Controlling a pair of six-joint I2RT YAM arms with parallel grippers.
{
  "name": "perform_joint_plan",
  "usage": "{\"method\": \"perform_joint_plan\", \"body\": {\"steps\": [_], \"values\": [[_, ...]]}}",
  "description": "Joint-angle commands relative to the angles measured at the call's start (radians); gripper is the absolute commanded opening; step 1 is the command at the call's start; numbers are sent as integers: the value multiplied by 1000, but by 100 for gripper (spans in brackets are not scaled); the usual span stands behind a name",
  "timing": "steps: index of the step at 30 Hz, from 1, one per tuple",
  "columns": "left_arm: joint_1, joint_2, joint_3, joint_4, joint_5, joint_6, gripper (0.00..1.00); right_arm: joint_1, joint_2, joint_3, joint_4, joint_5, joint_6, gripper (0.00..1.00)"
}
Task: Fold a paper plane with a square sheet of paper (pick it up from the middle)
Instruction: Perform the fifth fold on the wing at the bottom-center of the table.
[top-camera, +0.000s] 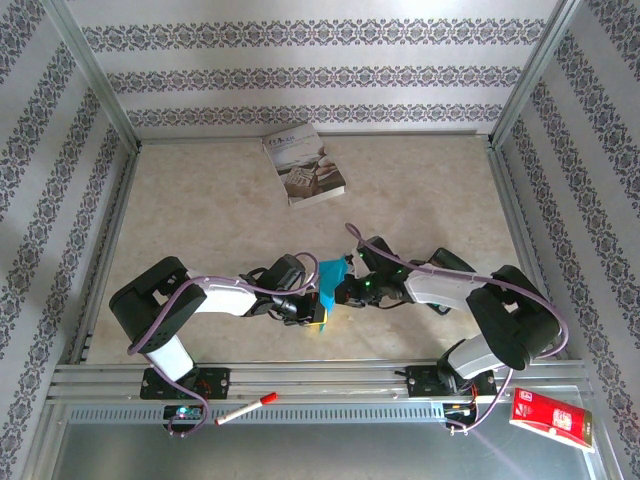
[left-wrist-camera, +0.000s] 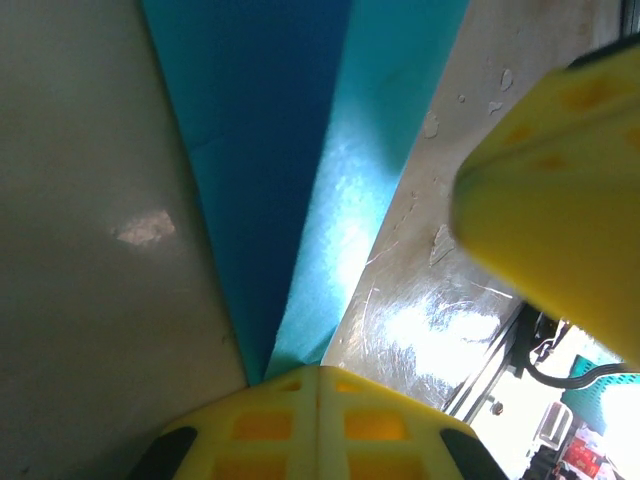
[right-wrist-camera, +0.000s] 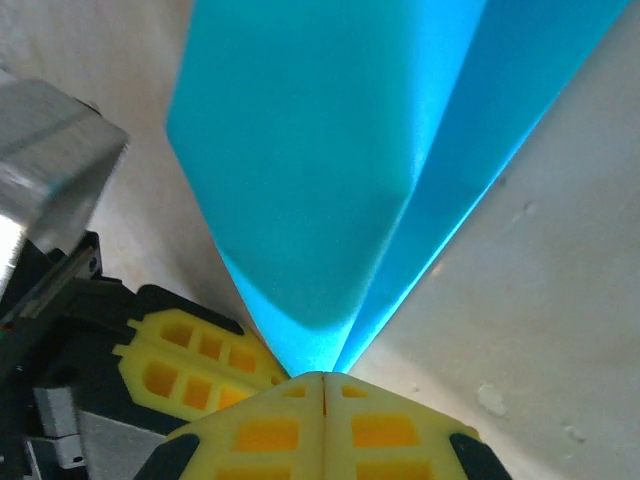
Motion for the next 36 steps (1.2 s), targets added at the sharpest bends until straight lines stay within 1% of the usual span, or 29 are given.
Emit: {"method": "perform_joint_plan", "body": {"steps": [1, 7, 21, 29, 36], "values": [[11, 48, -45, -192, -48, 33, 0, 33, 6, -15, 92, 23, 71, 4], [11, 44, -43, -195, -49, 36, 0, 63, 31, -26, 136, 29, 101, 4], [11, 48, -41, -197, -45, 39, 0, 72, 111, -17, 174, 25, 110, 3], [12, 70, -52, -212, -37, 57, 0, 28, 160, 1, 160, 21, 71, 3], [11, 74, -62, -235, -34, 74, 0, -34, 190, 20, 141, -7, 36, 2]]}}
